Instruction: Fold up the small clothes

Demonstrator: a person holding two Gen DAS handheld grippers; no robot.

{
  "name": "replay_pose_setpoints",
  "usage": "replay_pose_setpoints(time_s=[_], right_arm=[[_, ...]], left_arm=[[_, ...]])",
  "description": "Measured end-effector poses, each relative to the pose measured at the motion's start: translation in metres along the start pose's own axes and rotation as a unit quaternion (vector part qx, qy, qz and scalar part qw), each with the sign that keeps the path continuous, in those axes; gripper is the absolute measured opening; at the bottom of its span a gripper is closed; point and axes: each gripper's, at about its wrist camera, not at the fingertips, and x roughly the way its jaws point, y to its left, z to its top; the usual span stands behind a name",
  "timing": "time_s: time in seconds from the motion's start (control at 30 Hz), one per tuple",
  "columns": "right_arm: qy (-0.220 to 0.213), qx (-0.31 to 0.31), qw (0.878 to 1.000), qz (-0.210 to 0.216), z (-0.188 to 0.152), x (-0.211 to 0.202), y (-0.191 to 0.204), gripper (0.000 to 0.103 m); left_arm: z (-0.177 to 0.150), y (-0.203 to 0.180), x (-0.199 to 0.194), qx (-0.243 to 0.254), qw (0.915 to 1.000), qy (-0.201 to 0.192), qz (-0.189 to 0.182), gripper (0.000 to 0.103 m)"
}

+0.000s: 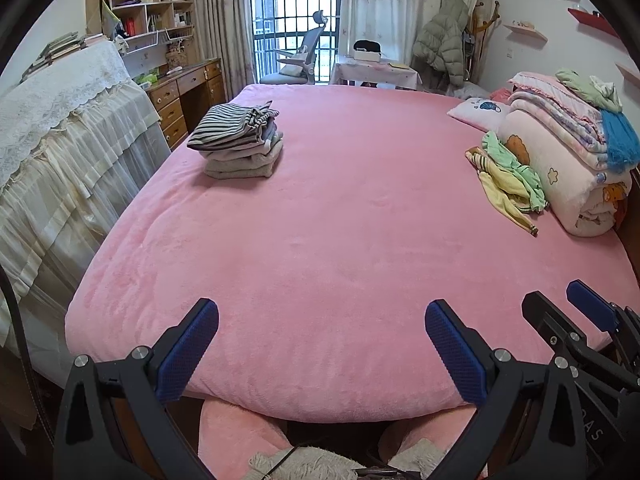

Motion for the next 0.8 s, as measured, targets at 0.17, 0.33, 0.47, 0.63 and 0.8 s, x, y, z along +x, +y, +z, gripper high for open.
replay_pose_setpoints(time_s=[0.17,0.33,0.47,0.63,0.8], right_arm=[[0.001,0.005,1.0,-0.003,0.003,0.005,-0.003,0.064],[0.005,0.007,1.0,-0.006,0.005,0.009,-0.003,0.064],[0.005,0.007,1.0,-0.008,0.005,0.009,-0.003,0.064],[0.008,0.008,1.0,-0.009,0.005,0.013,-0.006,0.064],[0.012,0.012,1.0,-0.01,0.003,0.018,-0.008,0.064]], left_arm=[[0.006,-0.001,0.009,-0.002,1.0,0.002,-0.005,0.103],[0.007,-0.002,0.017,0.002,0.9999,0.009,-0.011,0.103],[0.007,-0.004,0.021,0.004,0.9998,0.012,-0.013,0.103],[0.006,-0.005,0.022,0.003,0.9998,0.013,-0.012,0.103],[0.006,-0.004,0.026,-0.001,0.9998,0.019,-0.01,0.103]])
